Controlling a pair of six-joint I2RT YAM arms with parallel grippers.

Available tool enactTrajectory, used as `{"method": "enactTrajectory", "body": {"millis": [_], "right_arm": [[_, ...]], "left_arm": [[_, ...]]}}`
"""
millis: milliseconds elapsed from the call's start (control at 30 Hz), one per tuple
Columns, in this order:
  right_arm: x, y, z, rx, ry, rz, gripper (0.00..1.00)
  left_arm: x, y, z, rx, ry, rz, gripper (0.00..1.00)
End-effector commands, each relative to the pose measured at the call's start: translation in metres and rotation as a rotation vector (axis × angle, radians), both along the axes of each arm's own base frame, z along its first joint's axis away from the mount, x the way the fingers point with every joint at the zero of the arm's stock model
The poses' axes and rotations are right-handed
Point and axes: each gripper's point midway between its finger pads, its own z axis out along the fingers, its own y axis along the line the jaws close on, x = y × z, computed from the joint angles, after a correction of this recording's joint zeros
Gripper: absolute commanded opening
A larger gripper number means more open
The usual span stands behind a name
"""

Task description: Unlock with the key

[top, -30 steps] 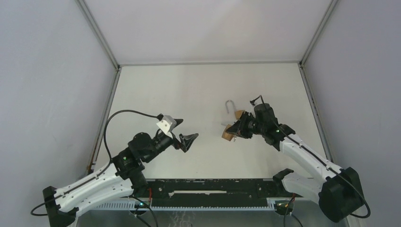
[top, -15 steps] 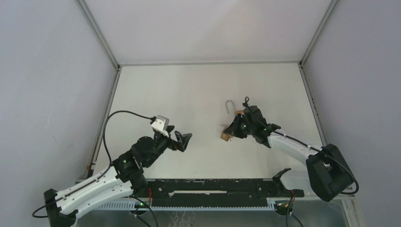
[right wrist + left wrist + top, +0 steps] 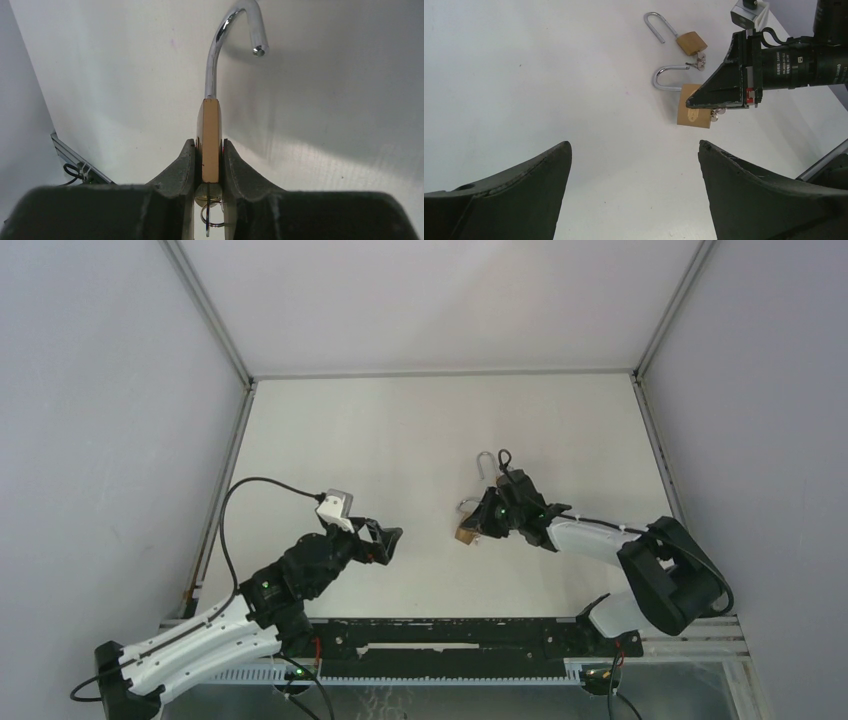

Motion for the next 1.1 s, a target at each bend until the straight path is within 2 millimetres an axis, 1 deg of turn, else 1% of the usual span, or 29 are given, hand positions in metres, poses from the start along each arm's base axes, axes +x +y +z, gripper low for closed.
{"method": "enactTrajectory", "body": {"millis": [0, 167, 300, 533, 733, 767, 1067], "right_arm": [[0.014, 0.028, 0.027, 0.122, -0.082, -0.002, 0.00], [0.010, 0.034, 0.015, 0.129, -0.054, 0.005, 0.00], [0.011, 0.037, 0.009, 0.136, -0.053, 0.014, 0.00], [0.021, 0.043, 0.000, 0.162, -0.067, 0.022, 0.00], [0.033, 0.048, 0.000, 0.243, -0.068, 0.037, 0.00], [0.035, 0.048, -0.001, 0.246, -0.064, 0.040, 0.02], [0.049, 0.043, -0.008, 0.188, -0.071, 0.088, 0.35]], "left_arm": [[0.002, 0.003, -0.003, -0.016, 0.015, 0.025, 0.99], [0.001, 0.004, -0.007, -0.006, 0.016, 0.026, 0.98], [0.002, 0.005, -0.009, -0.003, 0.013, 0.028, 0.97], [0.001, 0.005, -0.008, -0.007, 0.009, 0.025, 0.96], [0.000, 0.006, -0.008, -0.018, 0.009, 0.025, 0.96], [0.000, 0.006, -0.007, -0.020, 0.007, 0.025, 0.96], [-0.001, 0.005, -0.013, -0.008, 0.017, 0.021, 0.95]]}}
